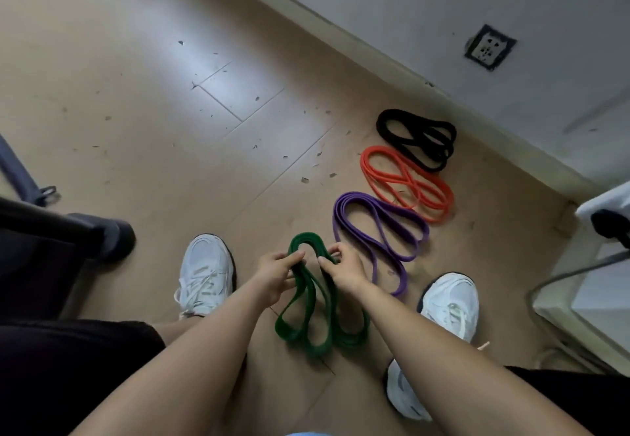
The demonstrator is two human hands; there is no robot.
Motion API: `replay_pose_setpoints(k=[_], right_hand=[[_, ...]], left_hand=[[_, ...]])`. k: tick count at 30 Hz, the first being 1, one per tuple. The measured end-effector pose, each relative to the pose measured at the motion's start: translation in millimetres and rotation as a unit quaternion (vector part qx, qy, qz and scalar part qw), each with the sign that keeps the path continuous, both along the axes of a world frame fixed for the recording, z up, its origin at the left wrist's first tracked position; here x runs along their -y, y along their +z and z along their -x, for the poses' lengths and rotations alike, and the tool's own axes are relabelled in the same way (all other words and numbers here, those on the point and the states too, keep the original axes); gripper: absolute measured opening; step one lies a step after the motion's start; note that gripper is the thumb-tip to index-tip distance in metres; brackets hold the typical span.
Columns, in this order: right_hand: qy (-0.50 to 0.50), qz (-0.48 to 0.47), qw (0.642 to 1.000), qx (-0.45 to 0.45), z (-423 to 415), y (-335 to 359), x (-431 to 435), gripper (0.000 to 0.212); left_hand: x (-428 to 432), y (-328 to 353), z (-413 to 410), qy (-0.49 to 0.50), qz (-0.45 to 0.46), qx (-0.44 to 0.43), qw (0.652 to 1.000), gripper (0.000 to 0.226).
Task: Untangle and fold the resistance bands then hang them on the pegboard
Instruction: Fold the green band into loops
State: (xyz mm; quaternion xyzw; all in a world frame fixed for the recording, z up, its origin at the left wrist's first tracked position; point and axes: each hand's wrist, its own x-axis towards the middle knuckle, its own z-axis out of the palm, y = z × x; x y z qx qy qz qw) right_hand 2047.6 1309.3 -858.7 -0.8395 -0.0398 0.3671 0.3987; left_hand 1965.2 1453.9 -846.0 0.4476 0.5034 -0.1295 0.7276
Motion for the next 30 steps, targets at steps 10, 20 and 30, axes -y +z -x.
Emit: replay_pose_setpoints(k=[10,20,30], right_hand=[[0.164,0.123,0.967,0.148,1.1,-29.4,2.7,0.039],[0.190,0.166,0.931,0.266,3.0,-19.0,19.8,0.049],[0.178,0.100,0.966,0.155,-11.4,-7.6,22.2,0.047]], left_hand=[[4.5,-27.4,-16.4,-0.074,-0.155,-0.016,0.985,0.022],[-7.1,-26.8,13.2,-0.191,-0.304,-0.077,0.930,0.043],[24.1,-24.4,1.1,-0.152,-0.096,-0.064,0.982,0.020]])
